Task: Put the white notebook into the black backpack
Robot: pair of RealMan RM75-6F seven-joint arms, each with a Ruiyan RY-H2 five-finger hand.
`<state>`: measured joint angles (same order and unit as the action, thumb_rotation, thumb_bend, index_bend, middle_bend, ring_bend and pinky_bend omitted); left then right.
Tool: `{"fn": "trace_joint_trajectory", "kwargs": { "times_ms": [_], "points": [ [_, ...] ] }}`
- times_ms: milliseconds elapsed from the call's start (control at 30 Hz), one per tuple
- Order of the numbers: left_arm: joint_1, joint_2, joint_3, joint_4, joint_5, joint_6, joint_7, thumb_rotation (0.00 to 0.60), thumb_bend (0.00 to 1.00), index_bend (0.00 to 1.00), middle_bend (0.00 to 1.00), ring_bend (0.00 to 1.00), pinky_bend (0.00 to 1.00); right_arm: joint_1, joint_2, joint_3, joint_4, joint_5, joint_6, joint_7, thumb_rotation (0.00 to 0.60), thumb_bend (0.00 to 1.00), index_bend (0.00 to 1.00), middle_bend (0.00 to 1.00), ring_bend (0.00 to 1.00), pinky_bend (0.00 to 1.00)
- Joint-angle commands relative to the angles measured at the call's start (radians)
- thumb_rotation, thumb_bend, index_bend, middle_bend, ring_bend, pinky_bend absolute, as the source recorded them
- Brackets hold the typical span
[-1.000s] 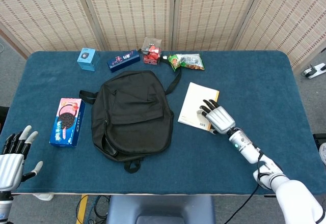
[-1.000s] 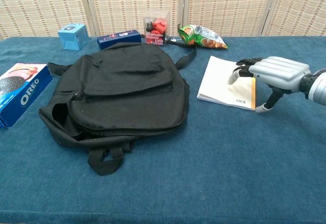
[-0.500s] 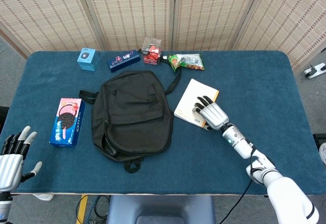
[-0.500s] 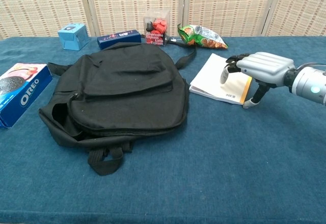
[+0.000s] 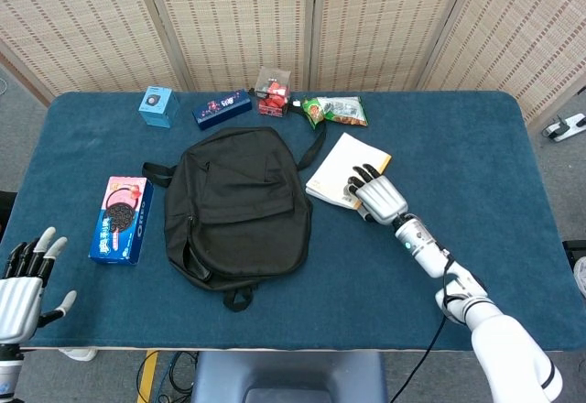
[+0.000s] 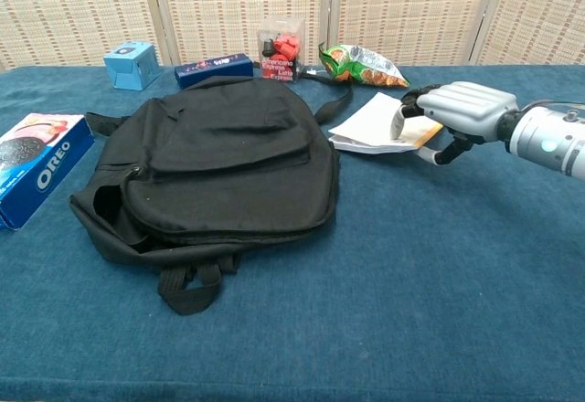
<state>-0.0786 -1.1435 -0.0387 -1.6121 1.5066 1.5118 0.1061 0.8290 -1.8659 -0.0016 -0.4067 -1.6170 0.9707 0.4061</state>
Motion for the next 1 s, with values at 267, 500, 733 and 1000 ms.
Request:
{"fn": "trace_joint_trajectory", "kwargs": {
  "times_ms": [267, 500, 733, 1000],
  "points": [
    [0.0, 0.0, -0.001, -0.001, 0.004, 0.003, -0.004, 0.6, 0.29, 0.1, 0.0, 0.04, 0.0, 0.031, -0.017, 0.045, 0.007, 0.037, 0.017, 0.0, 0.6, 0.44, 0.32, 0.25, 0.08, 0.08],
    [-0.001, -0.002, -0.001, 0.003, 0.004, 0.001, -0.013, 0.6, 0.29, 0.1, 0.0, 0.04, 0.0, 0.046, -0.024, 0.08, 0.0, 0.068, 0.036, -0.003, 0.6, 0.47, 0.33, 0.25, 0.08, 0.08],
    [-0.001, -0.002, -0.002, 0.007, 0.004, 0.001, -0.022, 0.6, 0.29, 0.1, 0.0, 0.04, 0.0, 0.058, -0.03, 0.105, 0.007, 0.094, 0.032, -0.007, 0.6, 0.47, 0.38, 0.27, 0.08, 0.08],
    [-0.006, -0.003, -0.004, 0.011, 0.004, -0.003, -0.026, 0.6, 0.29, 0.1, 0.0, 0.04, 0.0, 0.071, -0.028, 0.123, 0.015, 0.117, 0.012, -0.011, 0.6, 0.47, 0.48, 0.3, 0.09, 0.08]
  ]
}}
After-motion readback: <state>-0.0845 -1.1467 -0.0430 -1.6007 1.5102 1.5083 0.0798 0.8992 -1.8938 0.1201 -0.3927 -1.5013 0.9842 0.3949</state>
